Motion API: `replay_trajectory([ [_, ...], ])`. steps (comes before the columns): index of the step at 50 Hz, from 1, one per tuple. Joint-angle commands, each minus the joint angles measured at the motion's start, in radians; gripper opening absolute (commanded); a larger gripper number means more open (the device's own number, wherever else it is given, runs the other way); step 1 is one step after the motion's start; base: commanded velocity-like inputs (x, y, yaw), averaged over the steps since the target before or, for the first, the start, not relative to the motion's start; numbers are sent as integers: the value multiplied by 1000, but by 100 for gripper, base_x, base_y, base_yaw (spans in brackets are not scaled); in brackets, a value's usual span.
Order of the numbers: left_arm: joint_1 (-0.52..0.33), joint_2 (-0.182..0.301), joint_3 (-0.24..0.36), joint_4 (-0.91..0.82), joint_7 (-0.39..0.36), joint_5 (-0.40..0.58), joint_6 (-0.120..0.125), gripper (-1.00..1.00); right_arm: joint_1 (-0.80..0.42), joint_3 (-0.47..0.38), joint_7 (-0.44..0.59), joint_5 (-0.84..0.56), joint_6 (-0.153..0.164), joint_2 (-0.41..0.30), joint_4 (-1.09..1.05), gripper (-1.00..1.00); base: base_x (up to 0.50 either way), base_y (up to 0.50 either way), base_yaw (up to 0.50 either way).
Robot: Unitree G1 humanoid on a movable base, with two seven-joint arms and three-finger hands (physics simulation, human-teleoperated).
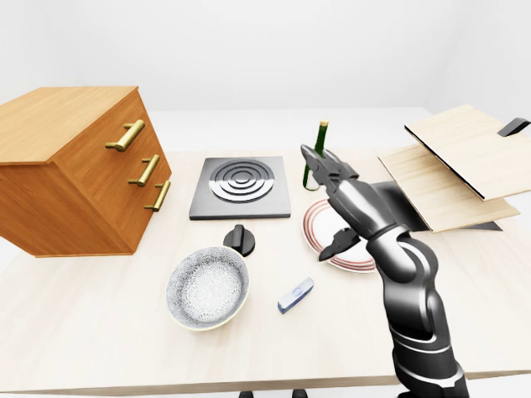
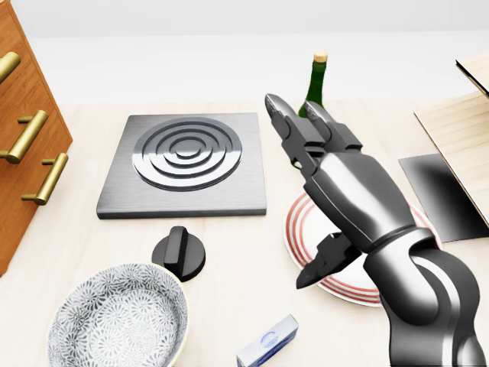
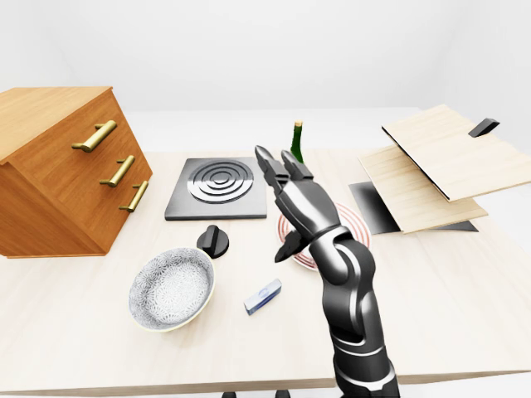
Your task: Pick up the akita bowl and put it on the plate.
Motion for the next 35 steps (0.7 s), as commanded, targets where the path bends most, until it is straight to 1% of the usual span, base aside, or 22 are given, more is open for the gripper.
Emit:
replay_trajectory([
  [1, 4, -4, -11, 0, 0, 15, 0, 100, -49, -23, 102, -219, 0, -18, 54, 100, 0, 0, 0],
  [3, 0, -2, -8, 0, 0, 7, 0, 100, -78, -35, 91, -255, 0, -41, 66, 100, 0, 0, 0],
  [4, 1, -3, -10, 0, 0, 10, 0, 100, -84, -41, 111, -263, 0, -39, 62, 100, 0, 0, 0],
  [5, 1, -2, -10, 0, 0, 9, 0, 100, -90, -48, 133, -262, 0, -20, 54, 100, 0, 0, 0],
  [8, -1, 0, -12, 0, 0, 9, 0, 100, -109, -52, 137, -273, 0, -22, 52, 100, 0, 0, 0],
  [10, 3, -3, -15, 0, 0, 6, 0, 100, -117, -54, 108, -276, -33, -29, 62, 100, 0, 0, 0],
  [11, 4, -3, -16, 0, 0, 10, 0, 100, -103, -41, 135, -301, -43, -30, 48, 100, 0, 0, 0],
  [12, 4, -1, -14, 0, 0, 5, 0, 100, -98, -39, 137, -311, -60, -30, 41, 100, 0, 0, 0],
  [13, 4, 3, -11, 0, 0, -1, 0, 100, -95, -38, 137, -313, -58, -16, 36, 100, 0, 0, 0],
  [14, 4, 4, -11, 0, 0, -1, 0, 100, -91, -34, 137, -323, -76, -19, 39, 100, 0, 0, 0],
  [16, 4, 2, -9, 0, 0, 3, 0, 100, -83, -21, 126, -342, -138, -24, 46, 100, 0, 0, 0],
  [18, 6, -6, -13, 0, 0, 14, 0, 100, -73, -12, 117, -367, -171, -10, 38, 100, 0, 0, 0],
  [20, 6, -10, -12, 0, 0, 16, 0, 100, -44, 1, 131, -381, -170, 24, 22, 100, 0, 0, 0],
  [21, 4, -8, -11, 0, 0, 13, 0, 100, -29, 15, 114, -392, -175, 30, 25, 100, 0, 0, 0],
  [24, -1, -11, -13, 0, 0, 15, 0, 100, -4, 35, 93, -413, -175, 58, 31, 100, 0, 0, 0],
  [25, 0, -18, -15, 0, 0, 26, 0, 100, 5, 45, 85, -415, -175, 67, 32, 100, 0, 0, 0],
  [30, -2, -13, -12, 0, 0, 18, 0, 100, 24, 83, 64, -458, -175, 81, 35, 100, 0, 0, 0],
  [32, -6, -4, -5, 0, 0, 0, 0, 100, 24, 89, 60, -473, -175, 92, 47, 100, 0, 0, 0],
  [35, -6, -11, -6, 0, 0, 7, 0, 100, 12, 89, 56, -483, -175, 95, 53, 100, 0, 0, 0],
])
